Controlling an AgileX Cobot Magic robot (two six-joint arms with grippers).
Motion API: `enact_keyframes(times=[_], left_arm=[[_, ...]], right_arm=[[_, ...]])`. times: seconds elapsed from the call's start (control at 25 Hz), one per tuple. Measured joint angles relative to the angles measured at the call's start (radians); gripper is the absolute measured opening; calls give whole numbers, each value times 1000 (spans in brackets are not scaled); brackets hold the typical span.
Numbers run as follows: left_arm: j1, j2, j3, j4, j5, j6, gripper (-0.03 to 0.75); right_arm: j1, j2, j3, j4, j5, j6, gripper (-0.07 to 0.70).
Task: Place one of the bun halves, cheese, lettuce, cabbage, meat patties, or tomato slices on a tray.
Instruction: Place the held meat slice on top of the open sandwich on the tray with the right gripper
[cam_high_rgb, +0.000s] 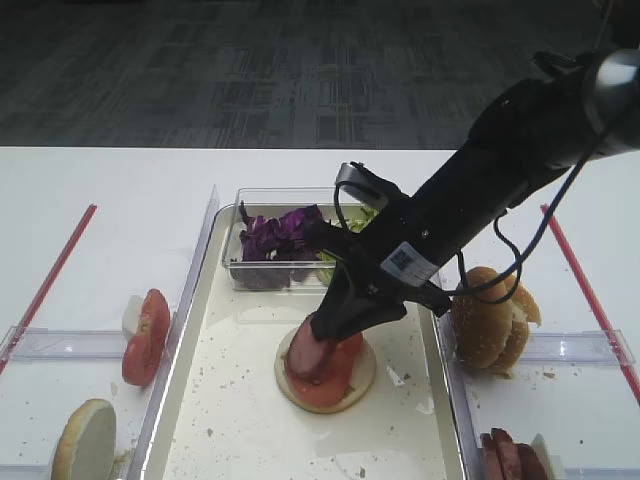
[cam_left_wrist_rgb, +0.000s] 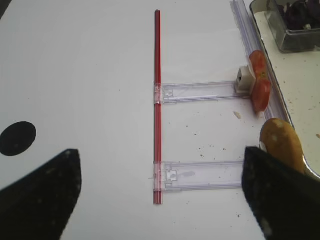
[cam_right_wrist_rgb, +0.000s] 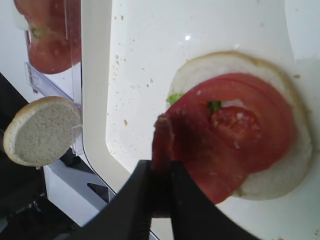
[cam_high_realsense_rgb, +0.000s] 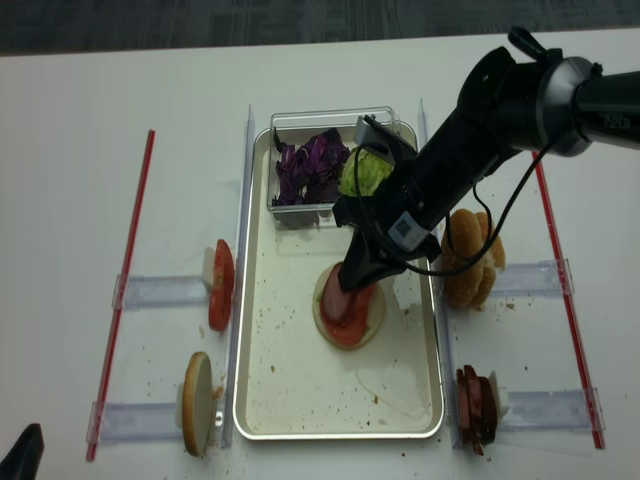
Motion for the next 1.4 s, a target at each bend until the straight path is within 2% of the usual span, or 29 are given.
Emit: enact_keyframes(times=[0.16, 0.24, 0.28, 0.48, 0.6, 1.0, 1.4], left_arm=[[0, 0, 0, 0, 0, 0, 599], [0, 0, 0, 0, 0, 0, 599], [0, 0, 0, 0, 0, 0, 599], [0, 0, 0, 0, 0, 0, 599], [0, 0, 0, 0, 0, 0, 599], [0, 0, 0, 0, 0, 0, 599], [0, 0, 0, 0, 0, 0, 599]], right_arm=[[0, 0, -2, -16, 0, 0, 120], [0, 0, -2, -31, 0, 0, 158], [0, 0, -2, -33, 2, 0, 193], [0, 0, -2, -37, 22, 0, 488], [0, 0, -2, -35, 26, 2, 557], [0, 0, -2, -35, 35, 12, 575], [0, -58, -2, -101, 35, 50, 564]])
